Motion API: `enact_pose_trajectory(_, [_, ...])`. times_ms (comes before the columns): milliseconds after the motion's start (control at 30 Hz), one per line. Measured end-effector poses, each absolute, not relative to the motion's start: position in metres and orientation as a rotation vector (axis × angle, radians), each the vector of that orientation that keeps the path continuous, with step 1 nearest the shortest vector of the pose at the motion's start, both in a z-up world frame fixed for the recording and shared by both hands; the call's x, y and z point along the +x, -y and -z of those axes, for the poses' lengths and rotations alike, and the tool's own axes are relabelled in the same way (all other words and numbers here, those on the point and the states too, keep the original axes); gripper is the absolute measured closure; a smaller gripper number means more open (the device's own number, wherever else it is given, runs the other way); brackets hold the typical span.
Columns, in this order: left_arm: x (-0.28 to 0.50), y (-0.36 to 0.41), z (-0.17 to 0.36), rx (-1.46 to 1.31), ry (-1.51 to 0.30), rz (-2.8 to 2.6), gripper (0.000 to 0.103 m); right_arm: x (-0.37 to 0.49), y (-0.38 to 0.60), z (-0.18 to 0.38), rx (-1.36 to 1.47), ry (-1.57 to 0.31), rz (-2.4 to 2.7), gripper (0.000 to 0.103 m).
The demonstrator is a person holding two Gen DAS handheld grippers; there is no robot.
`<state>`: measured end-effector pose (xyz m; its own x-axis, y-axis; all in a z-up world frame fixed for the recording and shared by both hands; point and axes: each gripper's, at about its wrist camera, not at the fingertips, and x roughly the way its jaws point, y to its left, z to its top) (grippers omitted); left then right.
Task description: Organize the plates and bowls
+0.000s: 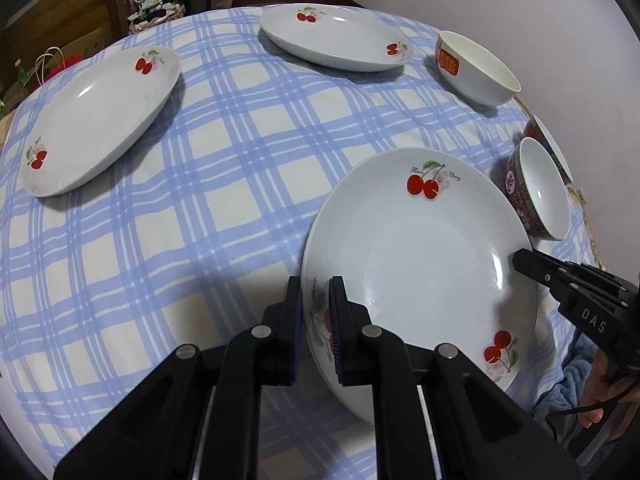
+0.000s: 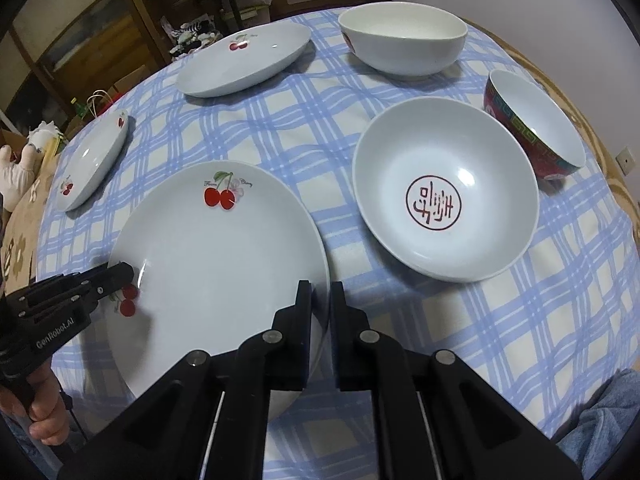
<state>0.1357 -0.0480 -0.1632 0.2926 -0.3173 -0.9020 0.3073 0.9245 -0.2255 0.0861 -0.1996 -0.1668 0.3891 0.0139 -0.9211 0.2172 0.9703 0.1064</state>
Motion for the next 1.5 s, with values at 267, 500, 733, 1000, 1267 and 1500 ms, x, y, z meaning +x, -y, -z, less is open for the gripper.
enact_pose_trajectory(267, [0.136, 0.052, 0.163, 0.036, -1.192, 0.419, 0.091, 0.088, 0.203, 0.169, 0.247, -1.181, 0.125, 0.094])
enact_pose_trajectory(500, [0.135, 0.055, 0.164, 0.067, -1.185, 0.424, 0.091, 0.088, 0.202, 0.169, 0.252, -1.179, 0.125, 0.094])
enact_pose_trajectory(733, [0.135, 0.055, 0.166, 0.075, -1.186, 0.427, 0.088, 0.088, 0.205, 0.169, 0.266, -1.182, 0.127, 0.094])
enact_pose_trajectory(1000, [0.134, 0.055, 0.167, 0.072, -1.192, 0.430, 0.087, 0.088, 0.205, 0.169, 0.264, -1.181, 0.127, 0.094])
enact_pose_trajectory(1267, [0.136, 0.052, 0.168, 0.058, -1.208, 0.444, 0.087, 0.091, 0.195, 0.165, 0.172, -1.189, 0.153, 0.093])
enact_pose_trajectory(1500, [0.133, 0.043, 0.154, 0.078, -1.203, 0.424, 0.074, 0.091, 0.193, 0.145, 0.193, -1.121, 0.136, 0.093])
